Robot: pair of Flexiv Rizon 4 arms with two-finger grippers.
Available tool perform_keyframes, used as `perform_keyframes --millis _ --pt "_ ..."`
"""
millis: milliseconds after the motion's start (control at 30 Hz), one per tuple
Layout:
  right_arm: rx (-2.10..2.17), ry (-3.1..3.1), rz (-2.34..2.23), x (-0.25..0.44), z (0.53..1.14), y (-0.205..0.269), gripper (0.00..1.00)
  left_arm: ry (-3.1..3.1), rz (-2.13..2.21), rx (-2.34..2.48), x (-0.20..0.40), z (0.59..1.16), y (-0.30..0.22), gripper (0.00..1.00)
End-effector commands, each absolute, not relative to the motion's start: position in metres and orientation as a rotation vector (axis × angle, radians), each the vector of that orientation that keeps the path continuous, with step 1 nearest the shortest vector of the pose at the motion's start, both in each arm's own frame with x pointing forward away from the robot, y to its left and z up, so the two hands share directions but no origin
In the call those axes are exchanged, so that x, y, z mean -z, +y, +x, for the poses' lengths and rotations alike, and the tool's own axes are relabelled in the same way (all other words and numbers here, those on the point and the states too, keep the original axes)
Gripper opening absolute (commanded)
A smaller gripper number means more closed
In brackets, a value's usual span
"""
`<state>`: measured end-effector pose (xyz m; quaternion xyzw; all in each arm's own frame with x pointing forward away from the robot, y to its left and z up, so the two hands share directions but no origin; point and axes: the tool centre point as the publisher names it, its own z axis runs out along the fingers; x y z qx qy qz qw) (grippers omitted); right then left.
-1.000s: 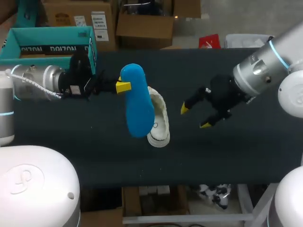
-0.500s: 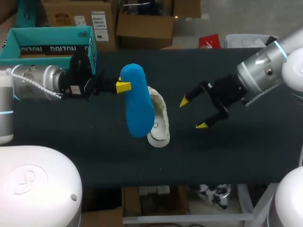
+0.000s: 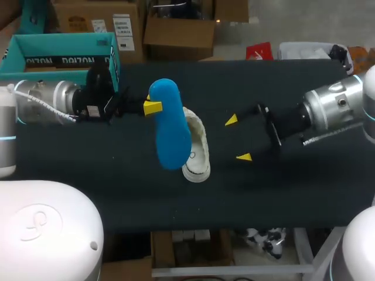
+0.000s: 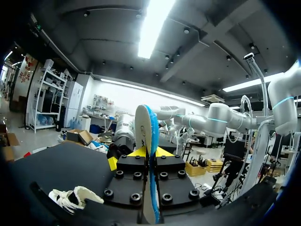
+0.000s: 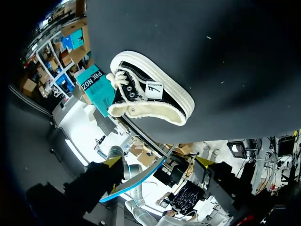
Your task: Open the shoe tongue, take the insole out of the shoe, put the insole back into the shoe, and pack the shoe into the shoebox
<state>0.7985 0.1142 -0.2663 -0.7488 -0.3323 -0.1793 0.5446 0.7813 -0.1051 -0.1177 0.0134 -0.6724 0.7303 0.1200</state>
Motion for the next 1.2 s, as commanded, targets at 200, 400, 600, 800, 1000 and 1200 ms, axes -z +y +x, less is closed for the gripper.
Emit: perform_keyframes --millis 200,400,600,800,1000,1200 --pt "0.428 -0.668 -1.69 0.274 0.801 0.109 1.0 -1.961 0.041 -2.139 0.119 0.781 -0.106 0.0" --pt "0.326 -0.537 -1.748 0.272 0.81 0.121 1.0 -1.961 0.041 -2.139 0.119 0.781 -0.106 0.0" --pt "0.268 -0.444 -1.78 0.269 0.809 0.127 1.0 -1.961 0.041 -2.139 0.119 0.781 -0.106 0.0" --pt "0.201 -0.323 -1.795 0.272 0.805 0.133 1.0 -1.957 -0.011 -2.174 0.126 0.783 -0.111 0.0" --pt "0.164 -0.26 -1.815 0.274 0.801 0.141 0.73 -1.987 -0.151 -2.279 0.147 0.792 -0.127 0.0" --pt "0.141 -0.231 -1.803 0.28 0.801 0.147 0.69 -1.965 -0.272 -2.31 0.157 0.8 -0.137 0.0"
